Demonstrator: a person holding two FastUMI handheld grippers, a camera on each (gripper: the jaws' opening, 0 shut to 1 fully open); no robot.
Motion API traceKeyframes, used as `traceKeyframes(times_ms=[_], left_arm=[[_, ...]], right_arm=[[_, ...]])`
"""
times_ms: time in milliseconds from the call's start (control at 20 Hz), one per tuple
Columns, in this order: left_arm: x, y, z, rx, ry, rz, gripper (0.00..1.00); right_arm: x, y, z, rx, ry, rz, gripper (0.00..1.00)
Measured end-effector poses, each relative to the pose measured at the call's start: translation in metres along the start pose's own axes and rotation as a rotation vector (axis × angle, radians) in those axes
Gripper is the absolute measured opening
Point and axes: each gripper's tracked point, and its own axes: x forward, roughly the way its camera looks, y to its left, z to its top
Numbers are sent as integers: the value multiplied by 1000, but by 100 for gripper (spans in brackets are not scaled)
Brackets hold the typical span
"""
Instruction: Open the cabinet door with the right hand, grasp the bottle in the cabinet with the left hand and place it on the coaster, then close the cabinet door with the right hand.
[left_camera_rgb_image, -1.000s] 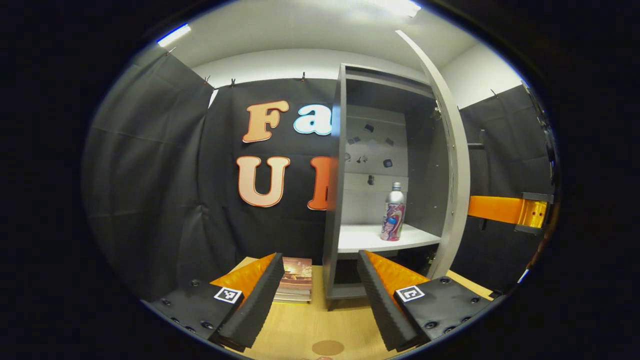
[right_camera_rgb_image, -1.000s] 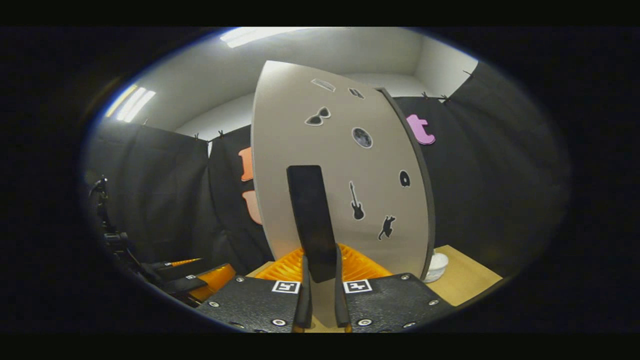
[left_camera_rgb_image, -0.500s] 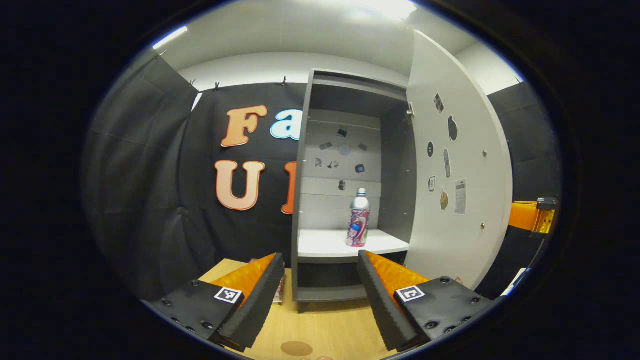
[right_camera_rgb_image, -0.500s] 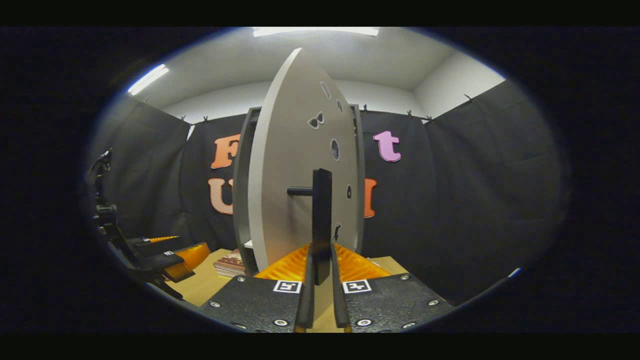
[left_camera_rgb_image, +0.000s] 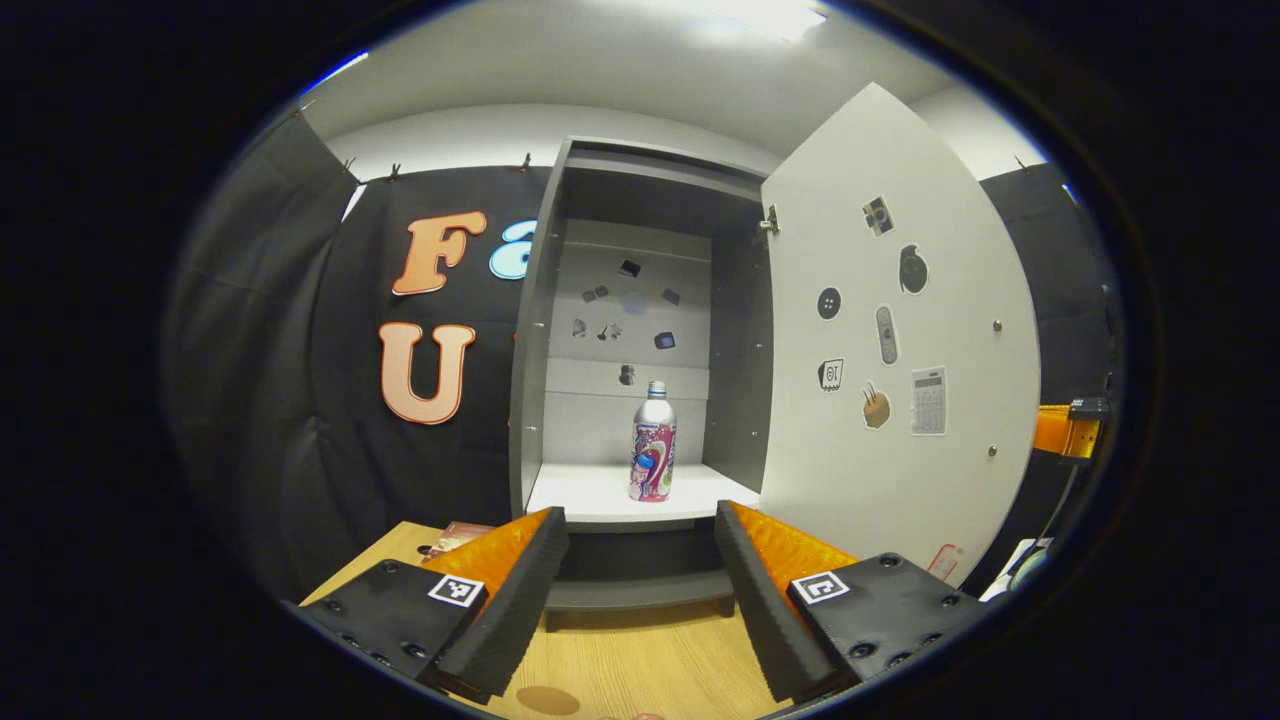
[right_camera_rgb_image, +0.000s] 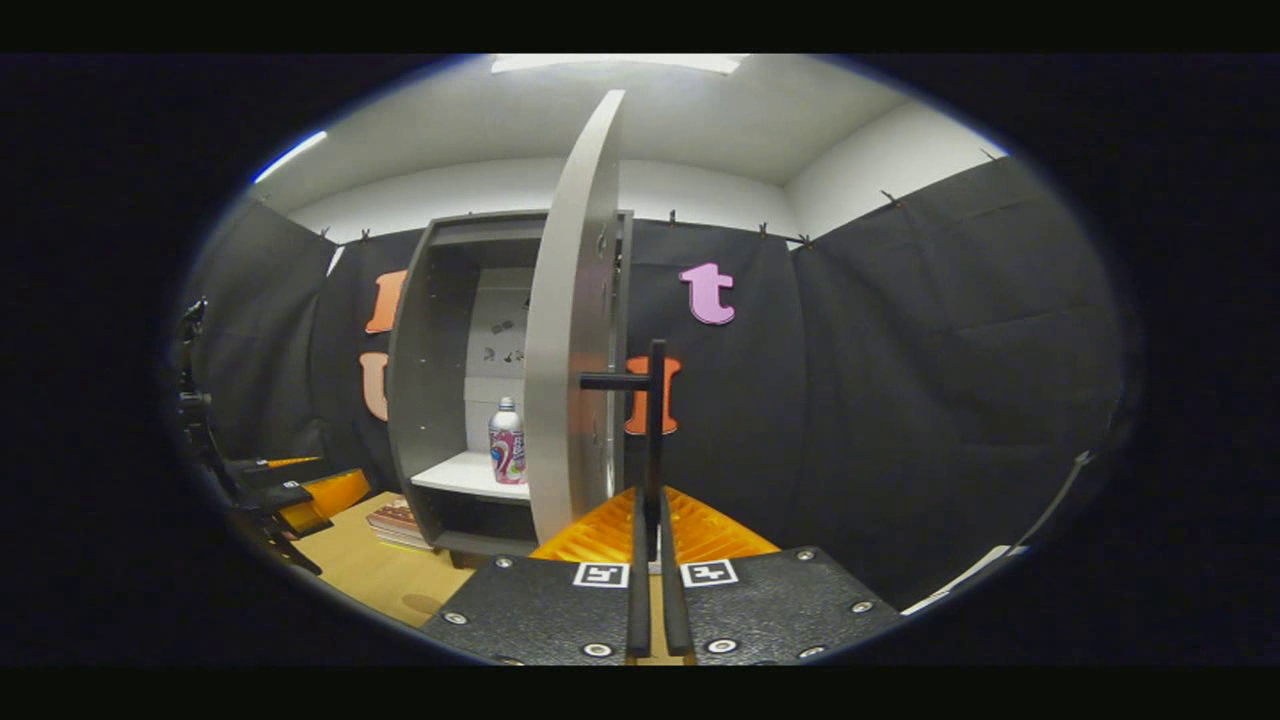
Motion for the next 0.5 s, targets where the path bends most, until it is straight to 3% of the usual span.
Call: traceKeyframes(times_ms=[150, 250, 300, 450, 500], left_arm=[[1, -3, 0, 8, 4, 3, 96], [1, -3, -2, 5, 10, 2, 96], [-1, -4, -2, 4, 14, 0, 96], [-4, -6, -2, -1, 16, -8, 96], [-5, -5, -2, -1, 16, -7, 96]], right_arm=[[-5, -23, -3, -1, 4, 2, 5], [-8, -18, -7, -24, 8, 18, 0], [-7, -13, -9, -49, 12, 27, 9], [-11, -17, -20, -169, 39, -18, 12], [-11, -18, -17, -189, 37, -31, 7]])
